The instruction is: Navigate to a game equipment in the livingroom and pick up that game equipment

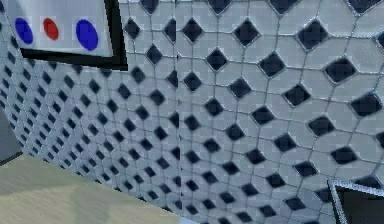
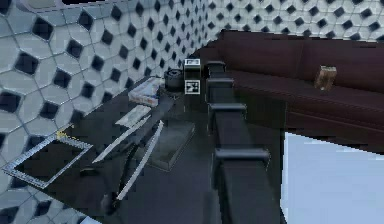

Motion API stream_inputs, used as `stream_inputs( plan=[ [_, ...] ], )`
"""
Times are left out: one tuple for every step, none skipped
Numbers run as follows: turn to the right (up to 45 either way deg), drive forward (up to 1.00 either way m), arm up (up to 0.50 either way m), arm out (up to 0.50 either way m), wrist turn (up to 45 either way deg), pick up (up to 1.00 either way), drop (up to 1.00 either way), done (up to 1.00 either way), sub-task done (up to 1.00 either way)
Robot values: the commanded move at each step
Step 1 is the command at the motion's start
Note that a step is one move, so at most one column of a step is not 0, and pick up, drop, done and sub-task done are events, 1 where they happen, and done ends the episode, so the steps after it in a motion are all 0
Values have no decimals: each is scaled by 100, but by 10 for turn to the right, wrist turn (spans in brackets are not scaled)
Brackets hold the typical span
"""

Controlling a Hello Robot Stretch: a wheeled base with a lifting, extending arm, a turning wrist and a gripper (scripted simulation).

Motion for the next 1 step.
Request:
stream_inputs(
  plan=[
    [0, 0, 0, 0, 450, 0, 0, 0, 0]
  ],
)
